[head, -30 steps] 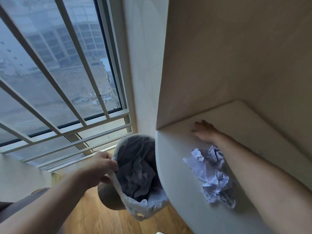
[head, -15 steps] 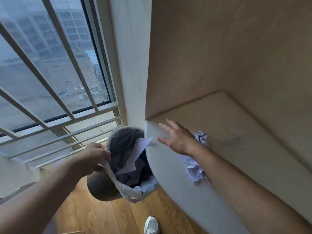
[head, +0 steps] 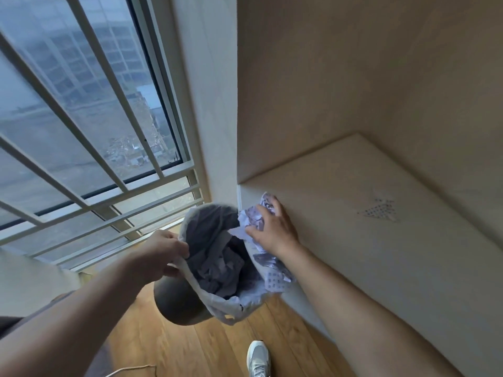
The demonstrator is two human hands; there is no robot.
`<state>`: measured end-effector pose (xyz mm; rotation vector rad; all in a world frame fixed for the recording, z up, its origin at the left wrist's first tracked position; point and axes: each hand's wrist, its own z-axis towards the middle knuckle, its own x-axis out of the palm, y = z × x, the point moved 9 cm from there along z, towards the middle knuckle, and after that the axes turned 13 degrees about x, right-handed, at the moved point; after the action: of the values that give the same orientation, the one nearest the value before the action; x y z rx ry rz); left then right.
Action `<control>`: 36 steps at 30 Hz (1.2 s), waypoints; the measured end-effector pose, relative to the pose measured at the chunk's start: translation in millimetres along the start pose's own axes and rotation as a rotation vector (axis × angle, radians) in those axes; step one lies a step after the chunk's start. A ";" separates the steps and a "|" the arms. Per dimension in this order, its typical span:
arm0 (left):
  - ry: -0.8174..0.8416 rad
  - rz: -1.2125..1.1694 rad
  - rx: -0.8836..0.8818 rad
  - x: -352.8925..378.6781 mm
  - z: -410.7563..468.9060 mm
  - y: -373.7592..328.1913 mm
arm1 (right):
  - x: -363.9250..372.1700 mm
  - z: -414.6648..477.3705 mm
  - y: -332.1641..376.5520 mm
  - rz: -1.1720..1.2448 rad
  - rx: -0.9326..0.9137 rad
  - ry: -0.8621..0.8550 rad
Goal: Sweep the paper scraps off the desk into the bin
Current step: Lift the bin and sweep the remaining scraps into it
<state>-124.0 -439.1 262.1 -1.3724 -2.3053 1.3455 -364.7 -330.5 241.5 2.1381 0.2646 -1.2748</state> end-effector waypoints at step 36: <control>0.094 -0.001 0.011 -5.6 17.2 12.2 | -105.0 -17.2 -134.0 0.352 0.292 -0.287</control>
<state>-121.9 -451.8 244.5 -1.4002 -2.2349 1.2626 -468.6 -200.5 281.1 2.0762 -0.4235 -1.4475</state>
